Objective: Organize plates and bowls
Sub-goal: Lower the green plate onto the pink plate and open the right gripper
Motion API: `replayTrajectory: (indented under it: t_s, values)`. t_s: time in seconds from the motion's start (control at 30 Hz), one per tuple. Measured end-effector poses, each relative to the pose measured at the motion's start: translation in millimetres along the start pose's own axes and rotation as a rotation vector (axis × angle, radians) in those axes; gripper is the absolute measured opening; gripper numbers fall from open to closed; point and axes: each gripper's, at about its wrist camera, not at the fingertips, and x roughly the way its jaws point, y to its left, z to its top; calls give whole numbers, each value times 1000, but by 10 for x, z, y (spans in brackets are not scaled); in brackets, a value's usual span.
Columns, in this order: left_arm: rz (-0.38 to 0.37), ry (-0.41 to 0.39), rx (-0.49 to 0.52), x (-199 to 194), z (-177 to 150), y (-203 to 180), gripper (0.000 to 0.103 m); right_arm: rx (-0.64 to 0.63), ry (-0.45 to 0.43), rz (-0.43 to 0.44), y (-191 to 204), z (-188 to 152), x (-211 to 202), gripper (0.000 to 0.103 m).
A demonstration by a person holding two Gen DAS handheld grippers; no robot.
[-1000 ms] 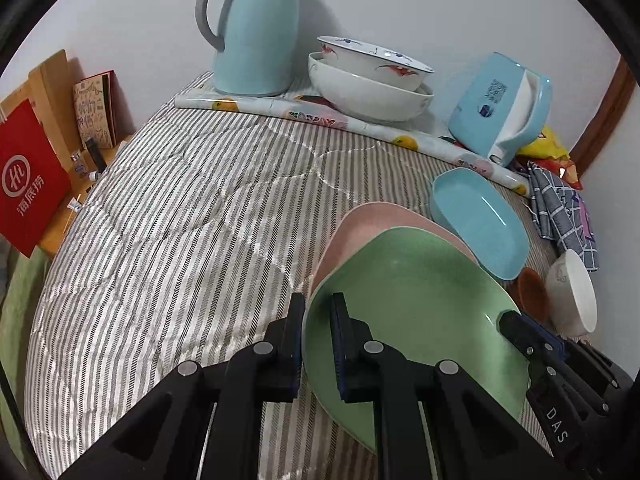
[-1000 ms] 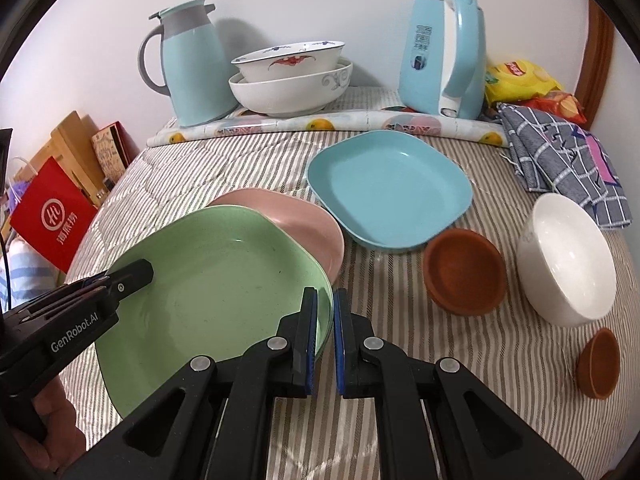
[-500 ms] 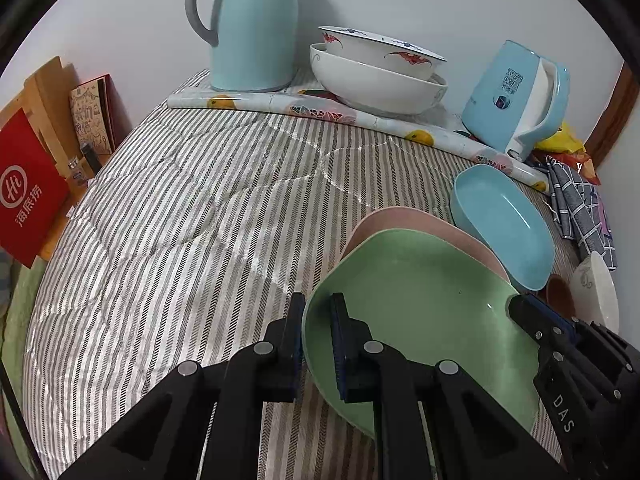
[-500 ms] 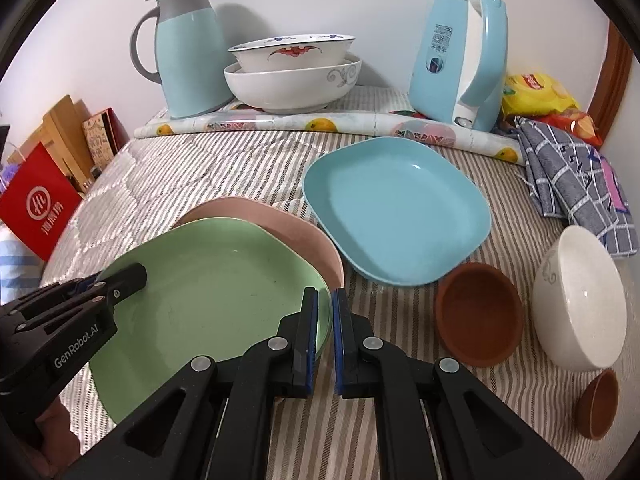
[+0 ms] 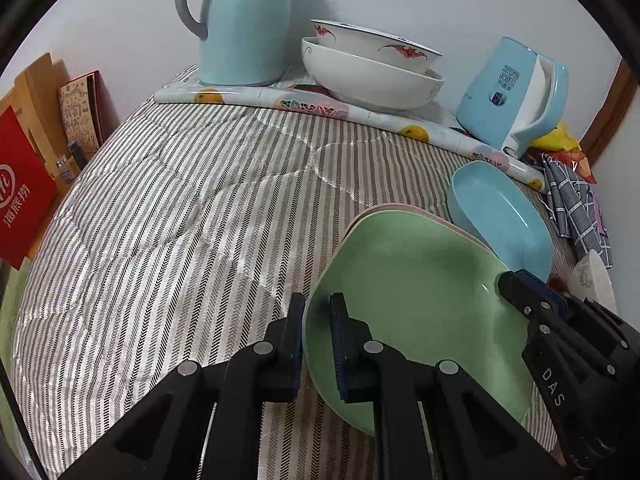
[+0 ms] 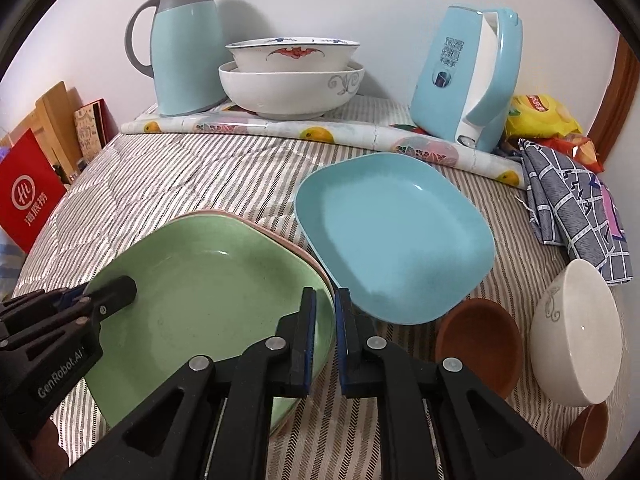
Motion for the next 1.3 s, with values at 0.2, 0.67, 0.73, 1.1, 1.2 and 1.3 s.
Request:
replayTrajectory:
  t_s: [0.2,0.67,0.73,1.1,1.2,1.3]
  values:
    - [5,0,5,-74,4,-23,30,21,1,30,-32,-36,-93,24]
    - [-9,-55,33,-412,15,-246,37,96,-50,27,-379,-150,-547,48]
    - [-14,-64,37,-464,30,-291,37,118,-53,18,-474,-149,-593,49]
    - [-31,-90,50,-589,213,-560,37,196,-89,-41,-972,-105,-853,55]
    - [-21,-101,45,-593,268,-611,37,209,-97,-49,-1063,-94,-882,55]
    - [-15,-102,38,-583,329,-659,37,229,-82,-29,-1153,-68,-875,55]
